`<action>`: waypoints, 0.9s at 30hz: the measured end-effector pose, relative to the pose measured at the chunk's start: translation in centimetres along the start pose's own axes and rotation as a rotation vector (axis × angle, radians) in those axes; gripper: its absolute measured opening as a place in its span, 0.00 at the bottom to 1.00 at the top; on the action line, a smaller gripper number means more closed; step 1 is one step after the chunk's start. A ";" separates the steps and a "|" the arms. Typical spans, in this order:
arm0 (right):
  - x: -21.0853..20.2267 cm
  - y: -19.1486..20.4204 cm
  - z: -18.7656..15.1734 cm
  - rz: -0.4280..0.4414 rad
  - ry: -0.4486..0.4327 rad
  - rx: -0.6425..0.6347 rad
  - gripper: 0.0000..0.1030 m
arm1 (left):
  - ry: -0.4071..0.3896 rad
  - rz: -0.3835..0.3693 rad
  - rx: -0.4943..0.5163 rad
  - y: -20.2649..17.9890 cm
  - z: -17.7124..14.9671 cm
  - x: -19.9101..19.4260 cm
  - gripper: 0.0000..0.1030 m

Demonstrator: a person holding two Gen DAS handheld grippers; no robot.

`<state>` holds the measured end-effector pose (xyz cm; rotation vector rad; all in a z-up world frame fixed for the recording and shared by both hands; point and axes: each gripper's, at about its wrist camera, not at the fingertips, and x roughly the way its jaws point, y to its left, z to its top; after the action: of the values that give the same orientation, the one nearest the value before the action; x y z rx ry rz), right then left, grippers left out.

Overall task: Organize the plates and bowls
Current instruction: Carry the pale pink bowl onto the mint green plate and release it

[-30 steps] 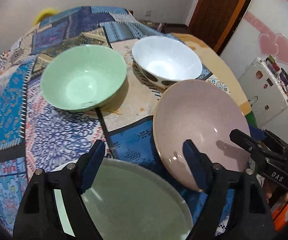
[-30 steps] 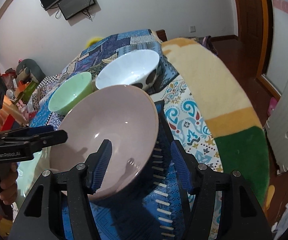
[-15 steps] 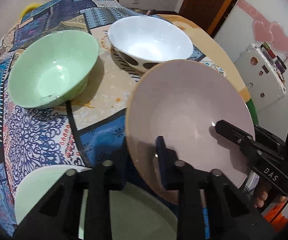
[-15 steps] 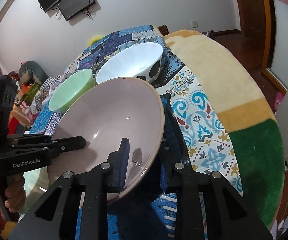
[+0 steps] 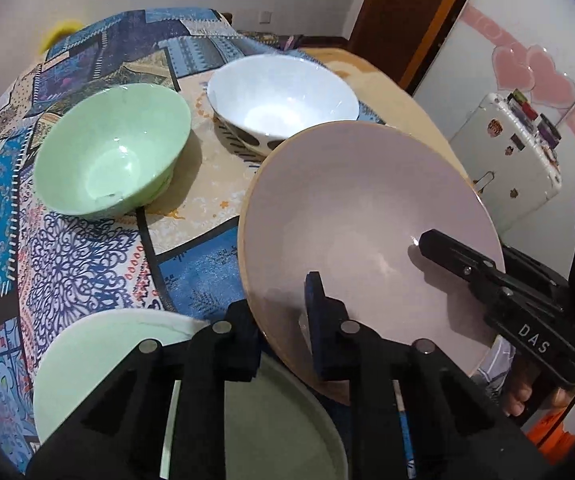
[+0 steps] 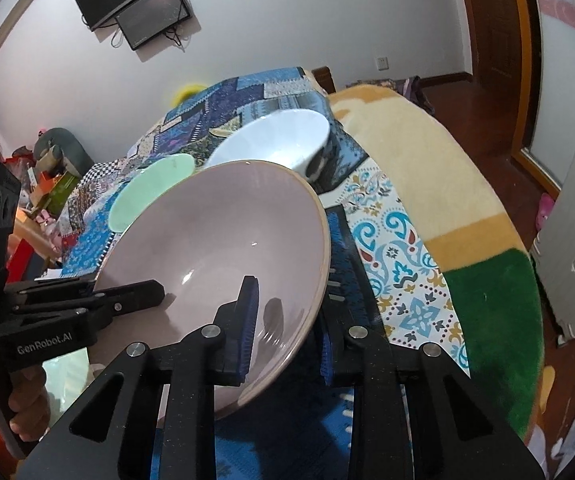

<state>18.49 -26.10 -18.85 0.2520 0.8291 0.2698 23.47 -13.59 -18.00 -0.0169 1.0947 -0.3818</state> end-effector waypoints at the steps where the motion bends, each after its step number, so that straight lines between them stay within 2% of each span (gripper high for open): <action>1: -0.1 0.3 0.1 0.007 -0.001 -0.004 0.23 | -0.009 -0.006 -0.007 0.1 -0.1 -0.6 0.18; 15: -1.5 6.6 0.8 0.076 -0.049 -0.099 0.23 | -0.132 0.026 -0.069 3.2 -2.8 -8.2 0.18; 27: -1.1 13.1 -0.2 0.164 -0.050 -0.175 0.23 | -0.217 0.082 -0.137 7.5 -7.2 -14.7 0.18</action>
<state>15.81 -14.16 -14.01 0.1618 0.7314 0.4858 13.57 -0.77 -10.20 -0.1315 0.9018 -0.2255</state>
